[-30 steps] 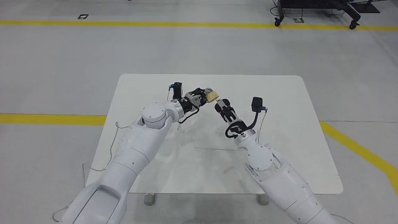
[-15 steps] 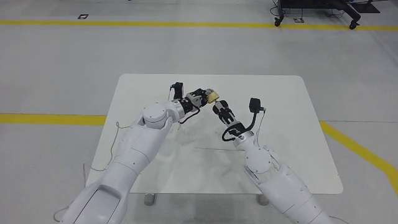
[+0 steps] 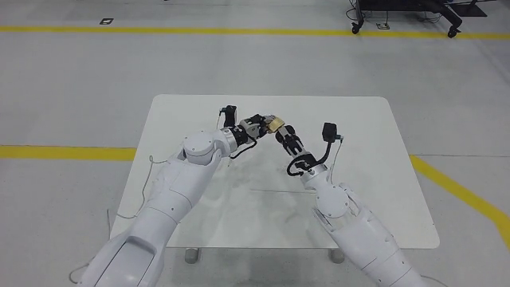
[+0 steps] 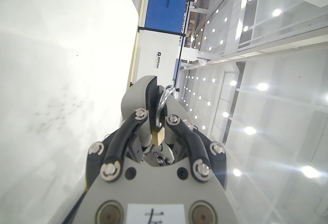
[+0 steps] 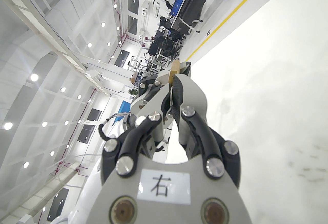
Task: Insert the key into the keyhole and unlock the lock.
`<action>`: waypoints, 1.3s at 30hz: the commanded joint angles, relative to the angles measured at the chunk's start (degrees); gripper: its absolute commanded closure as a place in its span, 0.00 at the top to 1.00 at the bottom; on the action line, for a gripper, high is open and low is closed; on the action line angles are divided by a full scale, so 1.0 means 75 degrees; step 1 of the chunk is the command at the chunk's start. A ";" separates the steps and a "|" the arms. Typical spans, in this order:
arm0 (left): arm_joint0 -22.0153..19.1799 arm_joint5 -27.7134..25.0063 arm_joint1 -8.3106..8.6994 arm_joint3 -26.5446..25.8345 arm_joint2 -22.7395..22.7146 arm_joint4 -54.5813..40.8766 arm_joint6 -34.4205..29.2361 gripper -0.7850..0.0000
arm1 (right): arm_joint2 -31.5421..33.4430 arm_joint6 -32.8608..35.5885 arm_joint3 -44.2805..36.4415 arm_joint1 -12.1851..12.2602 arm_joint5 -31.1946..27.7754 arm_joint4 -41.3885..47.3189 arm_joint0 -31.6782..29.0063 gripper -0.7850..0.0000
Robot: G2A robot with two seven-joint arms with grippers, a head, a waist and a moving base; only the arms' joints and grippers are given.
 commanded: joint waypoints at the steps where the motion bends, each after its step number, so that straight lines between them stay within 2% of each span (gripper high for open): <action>1: 0.0002 0.0023 -0.0006 0.0005 -0.0008 -0.0003 0.0009 0.00 | 0.0043 0.0031 -0.0016 -0.0009 -0.0009 0.0010 -0.0027 0.41; 7: 0.0004 0.0052 -0.0018 0.0015 -0.0037 0.0017 0.0042 0.00 | 0.0151 0.0160 -0.0085 -0.0035 -0.0047 0.0014 -0.0100 0.26; 9: 0.0006 0.0046 -0.0020 0.0015 -0.0049 0.0033 0.0059 0.00 | 0.0183 0.0227 -0.0105 -0.0047 -0.0054 0.0091 -0.0124 0.28; 11: 0.0005 0.0031 -0.0019 0.0008 -0.0068 0.0051 0.0066 0.00 | 0.0234 0.0329 -0.0122 -0.0057 -0.0055 0.0237 -0.0150 0.38; 12: 0.0005 0.0019 -0.0016 0.0009 -0.0086 0.0059 0.0076 0.00 | 0.0268 0.0417 -0.0130 -0.0061 -0.0062 0.0359 -0.0169 0.39; 14: 0.0012 -0.0019 -0.0009 -0.0004 -0.0113 0.0104 0.0091 0.00 | 0.0374 0.0551 -0.0137 -0.0057 -0.0071 0.0495 -0.0195 0.32; 15: 0.0019 -0.0030 -0.0005 -0.0011 -0.0126 0.0118 0.0100 0.00 | 0.0422 0.0592 -0.0146 -0.0055 -0.0078 0.0539 -0.0220 0.20; 16: 0.0026 -0.0037 -0.0003 -0.0025 -0.0131 0.0140 0.0102 0.00 | 0.0466 0.0644 -0.0160 -0.0055 -0.0083 0.0613 -0.0246 0.13; 19: 0.0029 -0.0068 0.0005 -0.0062 -0.0124 0.0274 0.0094 0.00 | 0.0571 0.0769 -0.0186 -0.0055 -0.0042 0.0712 -0.0284 0.01; 32: 0.0037 -0.0656 0.0020 -0.0247 -0.0043 0.0811 -0.0190 0.00 | 0.0811 0.1431 -0.0060 -0.0143 0.0191 0.1924 -0.0247 0.00; 35: 0.0045 -0.0868 0.0027 -0.0307 -0.0046 0.0940 -0.0182 0.00 | 0.0936 0.1839 -0.0002 -0.0170 0.0237 0.2783 -0.0268 0.00; 39: 0.0071 -0.1220 0.0060 -0.0404 -0.0101 0.1141 -0.0195 0.00 | 0.1203 0.3058 0.0152 -0.0194 0.0613 0.4671 -0.0277 0.00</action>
